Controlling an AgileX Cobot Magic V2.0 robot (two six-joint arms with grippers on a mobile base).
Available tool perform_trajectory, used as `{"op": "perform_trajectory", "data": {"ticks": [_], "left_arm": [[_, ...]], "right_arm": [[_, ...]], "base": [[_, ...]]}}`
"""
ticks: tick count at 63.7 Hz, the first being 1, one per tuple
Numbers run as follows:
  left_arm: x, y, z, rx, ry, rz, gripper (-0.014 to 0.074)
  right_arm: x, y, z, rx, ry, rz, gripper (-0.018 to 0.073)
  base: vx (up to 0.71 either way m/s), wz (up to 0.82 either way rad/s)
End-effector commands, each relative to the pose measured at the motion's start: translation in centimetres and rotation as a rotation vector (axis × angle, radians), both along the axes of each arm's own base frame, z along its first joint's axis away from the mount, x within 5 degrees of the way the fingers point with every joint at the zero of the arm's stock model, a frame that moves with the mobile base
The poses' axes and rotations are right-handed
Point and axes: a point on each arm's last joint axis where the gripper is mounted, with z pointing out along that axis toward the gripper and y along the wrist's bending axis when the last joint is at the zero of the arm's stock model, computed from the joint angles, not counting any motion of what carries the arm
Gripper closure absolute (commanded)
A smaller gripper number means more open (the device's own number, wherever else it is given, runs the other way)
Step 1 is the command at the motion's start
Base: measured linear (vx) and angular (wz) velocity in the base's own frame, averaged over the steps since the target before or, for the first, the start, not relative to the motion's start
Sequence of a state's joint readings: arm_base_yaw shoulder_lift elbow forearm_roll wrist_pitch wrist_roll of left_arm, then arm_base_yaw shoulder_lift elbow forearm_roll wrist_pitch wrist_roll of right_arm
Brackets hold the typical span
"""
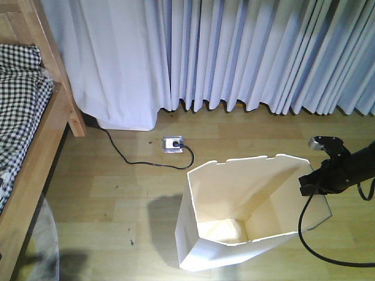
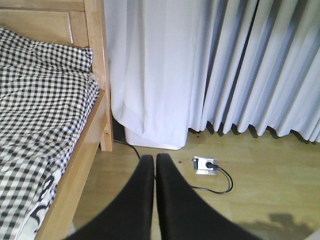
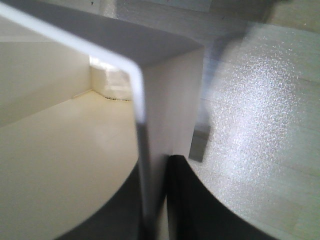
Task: Move trash bin to bedside with robot
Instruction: 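Drive forward dragging the bin with the right gripper toward the bedside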
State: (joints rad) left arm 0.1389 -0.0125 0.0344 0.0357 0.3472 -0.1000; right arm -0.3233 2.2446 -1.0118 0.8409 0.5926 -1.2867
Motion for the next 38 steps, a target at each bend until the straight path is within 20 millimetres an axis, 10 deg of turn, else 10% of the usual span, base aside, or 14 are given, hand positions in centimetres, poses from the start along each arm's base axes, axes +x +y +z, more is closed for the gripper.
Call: {"op": "perform_trajectory", "data": {"ticks": [1, 38], "left_arm": [[0.08, -0.03, 0.54, 0.004, -0.077, -0.004, 0.0603], [0.08, -0.03, 0.54, 0.004, -0.077, -0.004, 0.0603]], "right_arm": [[0.63, 0.96, 3.19, 0.148, -0.023, -0.025, 0.0564], [0.63, 0.95, 3.19, 0.147, -0.023, -0.025, 0.0564]], "base": [[0.16, -0.03], [0.12, 0.01]]}}
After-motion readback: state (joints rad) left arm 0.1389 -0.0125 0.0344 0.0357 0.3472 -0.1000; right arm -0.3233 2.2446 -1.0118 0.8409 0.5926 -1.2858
